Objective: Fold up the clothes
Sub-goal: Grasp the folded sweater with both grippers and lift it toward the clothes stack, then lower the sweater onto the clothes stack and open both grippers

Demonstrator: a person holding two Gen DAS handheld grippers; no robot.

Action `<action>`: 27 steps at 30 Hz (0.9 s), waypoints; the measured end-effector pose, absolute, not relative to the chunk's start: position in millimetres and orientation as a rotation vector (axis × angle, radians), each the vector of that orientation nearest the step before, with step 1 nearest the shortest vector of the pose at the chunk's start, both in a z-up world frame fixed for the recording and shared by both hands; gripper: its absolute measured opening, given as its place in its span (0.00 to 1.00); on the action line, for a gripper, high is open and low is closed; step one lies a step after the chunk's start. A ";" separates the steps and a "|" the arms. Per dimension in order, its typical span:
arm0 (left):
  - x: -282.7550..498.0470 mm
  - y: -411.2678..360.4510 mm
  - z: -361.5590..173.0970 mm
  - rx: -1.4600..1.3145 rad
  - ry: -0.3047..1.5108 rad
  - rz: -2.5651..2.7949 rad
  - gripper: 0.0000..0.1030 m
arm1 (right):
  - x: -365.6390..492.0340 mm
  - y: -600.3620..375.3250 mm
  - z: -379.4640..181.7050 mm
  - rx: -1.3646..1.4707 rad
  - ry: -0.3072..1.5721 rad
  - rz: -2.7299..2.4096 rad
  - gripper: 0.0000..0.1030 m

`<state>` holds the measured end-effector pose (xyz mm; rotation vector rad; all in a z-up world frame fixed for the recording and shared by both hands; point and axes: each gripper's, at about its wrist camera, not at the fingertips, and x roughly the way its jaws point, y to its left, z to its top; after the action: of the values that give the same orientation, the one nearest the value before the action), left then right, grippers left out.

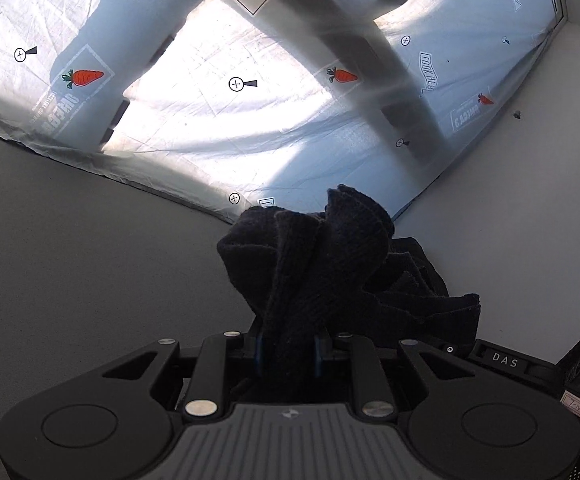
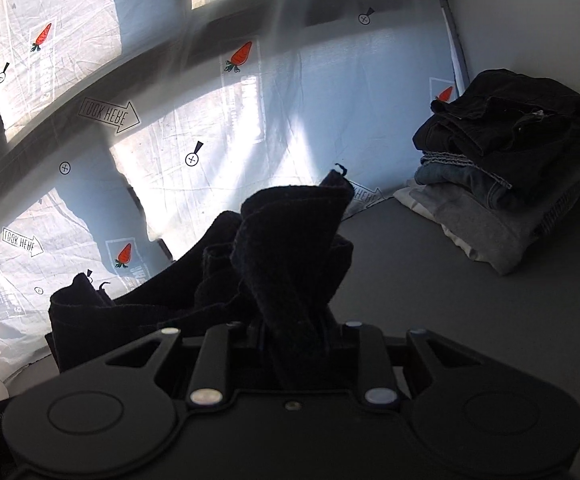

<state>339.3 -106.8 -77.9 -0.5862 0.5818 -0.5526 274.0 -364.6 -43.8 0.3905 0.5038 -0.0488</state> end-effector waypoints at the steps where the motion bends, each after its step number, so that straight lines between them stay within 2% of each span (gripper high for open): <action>1: 336.8 -124.4 -76.9 -0.577 0.581 -0.561 0.22 | 269.2 -382.9 -43.7 0.392 0.495 -0.058 0.24; 13: 317.8 -366.7 -37.4 -0.483 0.540 -0.598 0.22 | 256.6 -620.2 -17.4 0.240 0.330 -0.056 0.24; 20: 363.0 -481.8 -1.8 -0.419 0.501 -0.700 0.22 | 283.6 -720.1 13.5 0.142 0.253 -0.138 0.24; 27: 439.3 -545.2 30.2 -0.417 0.410 -0.773 0.22 | 345.3 -785.6 46.9 0.090 0.134 -0.167 0.24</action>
<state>439.3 -545.2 30.2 -0.4167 0.4101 -0.7729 345.3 -785.6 46.9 0.0900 0.1340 -0.1671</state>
